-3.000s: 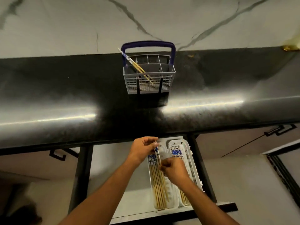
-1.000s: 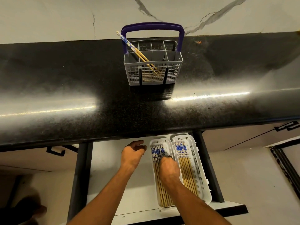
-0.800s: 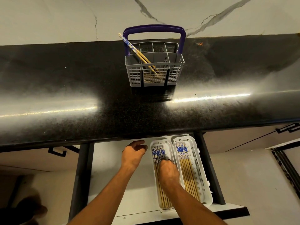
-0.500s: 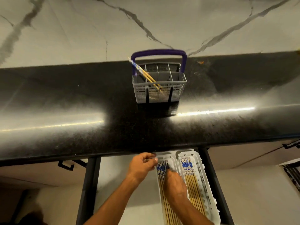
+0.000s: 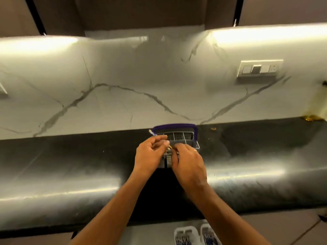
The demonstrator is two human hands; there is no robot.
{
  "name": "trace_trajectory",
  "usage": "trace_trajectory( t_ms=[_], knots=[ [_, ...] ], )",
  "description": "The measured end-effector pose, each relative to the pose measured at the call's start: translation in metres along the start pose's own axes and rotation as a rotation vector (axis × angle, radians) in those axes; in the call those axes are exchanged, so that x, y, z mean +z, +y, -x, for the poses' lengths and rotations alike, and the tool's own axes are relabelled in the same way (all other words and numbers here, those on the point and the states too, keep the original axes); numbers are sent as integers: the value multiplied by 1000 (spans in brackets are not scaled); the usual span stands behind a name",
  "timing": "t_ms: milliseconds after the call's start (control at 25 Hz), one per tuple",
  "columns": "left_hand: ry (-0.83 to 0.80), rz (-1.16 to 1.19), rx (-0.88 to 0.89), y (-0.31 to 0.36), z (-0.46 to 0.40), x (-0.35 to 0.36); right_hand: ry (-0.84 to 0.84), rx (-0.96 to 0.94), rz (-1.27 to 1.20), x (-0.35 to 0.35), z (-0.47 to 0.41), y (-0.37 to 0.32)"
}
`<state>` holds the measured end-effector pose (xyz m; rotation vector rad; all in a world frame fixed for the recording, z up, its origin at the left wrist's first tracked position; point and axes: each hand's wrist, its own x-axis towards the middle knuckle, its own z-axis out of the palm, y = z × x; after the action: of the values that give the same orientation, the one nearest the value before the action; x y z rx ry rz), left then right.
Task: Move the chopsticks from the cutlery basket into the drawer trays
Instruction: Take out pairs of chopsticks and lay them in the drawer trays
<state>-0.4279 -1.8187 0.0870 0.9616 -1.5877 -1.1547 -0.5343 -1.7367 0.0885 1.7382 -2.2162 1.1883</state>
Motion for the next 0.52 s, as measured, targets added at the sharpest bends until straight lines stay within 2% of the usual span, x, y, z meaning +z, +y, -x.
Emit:
trace_trajectory(
  t_ms=[80, 200, 360, 520],
  knots=[
    [54, -65, 67, 32, -22, -8, 51, -8, 30, -14, -33, -14],
    [150, -154, 66, 47, -54, -16, 93, -38, 46, -17, -72, -23],
    [269, -372, -148, 16, -86, -17, -24, -54, 59, 10, -101, -16],
    [228, -481, -390, -37, -107, -4, -179, -29, 103, 44, -105, 0]
  ],
)
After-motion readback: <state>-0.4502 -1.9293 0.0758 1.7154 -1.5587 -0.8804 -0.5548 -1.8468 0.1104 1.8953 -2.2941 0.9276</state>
